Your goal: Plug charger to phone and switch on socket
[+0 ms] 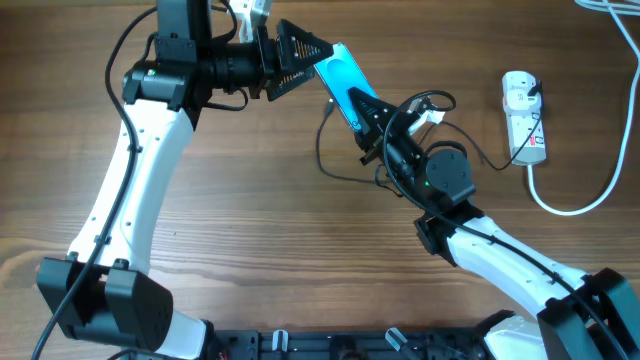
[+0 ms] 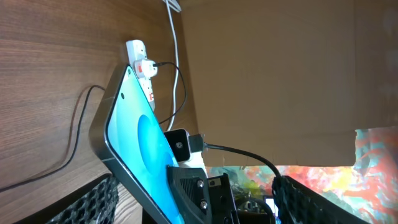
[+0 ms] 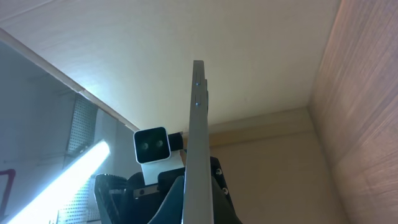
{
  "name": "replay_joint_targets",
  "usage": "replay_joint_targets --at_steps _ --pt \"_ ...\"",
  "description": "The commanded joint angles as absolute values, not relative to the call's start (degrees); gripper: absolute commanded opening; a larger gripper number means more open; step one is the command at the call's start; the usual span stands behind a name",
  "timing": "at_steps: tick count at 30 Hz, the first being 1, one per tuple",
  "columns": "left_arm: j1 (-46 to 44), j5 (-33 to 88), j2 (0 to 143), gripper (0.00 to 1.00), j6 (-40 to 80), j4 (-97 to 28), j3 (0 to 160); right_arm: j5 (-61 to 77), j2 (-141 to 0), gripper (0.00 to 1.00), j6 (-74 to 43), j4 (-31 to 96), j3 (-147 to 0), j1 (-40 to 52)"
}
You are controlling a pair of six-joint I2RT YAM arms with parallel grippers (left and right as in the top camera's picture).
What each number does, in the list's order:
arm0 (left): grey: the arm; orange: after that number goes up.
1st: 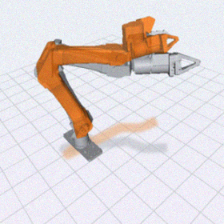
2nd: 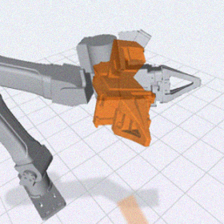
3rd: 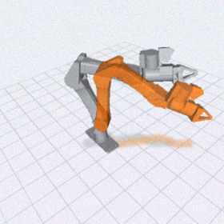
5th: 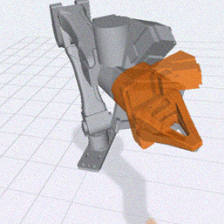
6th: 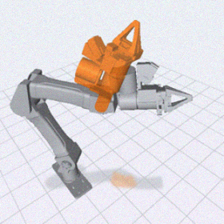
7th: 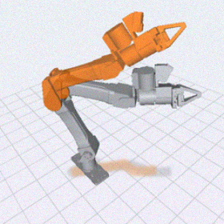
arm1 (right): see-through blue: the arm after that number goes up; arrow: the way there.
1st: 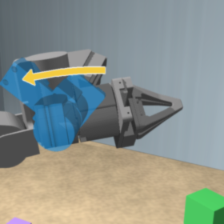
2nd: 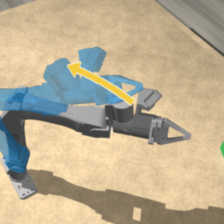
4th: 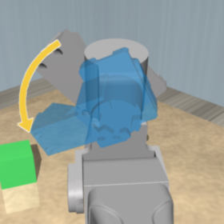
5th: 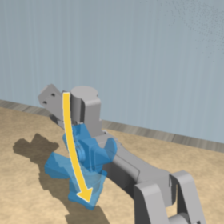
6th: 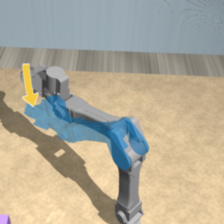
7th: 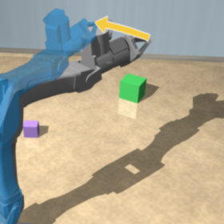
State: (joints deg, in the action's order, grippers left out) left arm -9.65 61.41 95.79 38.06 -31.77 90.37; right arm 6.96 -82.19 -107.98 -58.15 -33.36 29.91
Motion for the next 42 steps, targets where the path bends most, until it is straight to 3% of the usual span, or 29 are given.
replay_joint_targets --at_steps 1,9,16,26,36,42 --pt "-9.87 62.08 96.36 0.83 38.20 -32.25 89.97 5.10 -82.19 0.04 -107.55 -59.35 -35.81 30.00" --pt "-12.19 57.21 96.36 0.77 37.98 -34.96 89.97 5.91 -82.19 0.04 -107.55 -52.56 -41.30 30.13" --pt "-14.04 51.07 96.36 0.59 42.96 -34.33 89.97 5.98 -82.19 0.04 -108.22 -48.07 -42.44 31.33" --pt "-14.15 49.82 96.36 0.45 46.78 -32.34 89.97 6.68 -82.19 0.04 -110.10 -47.22 -42.44 32.21" --pt "-16.38 47.22 96.36 0.41 46.83 -33.41 89.97 6.44 -82.19 0.04 -110.98 -49.91 -42.44 32.29" --pt "-16.40 46.44 96.36 0.28 48.95 -33.39 89.97 7.73 -82.19 0.04 -110.98 -49.65 -42.44 32.29"
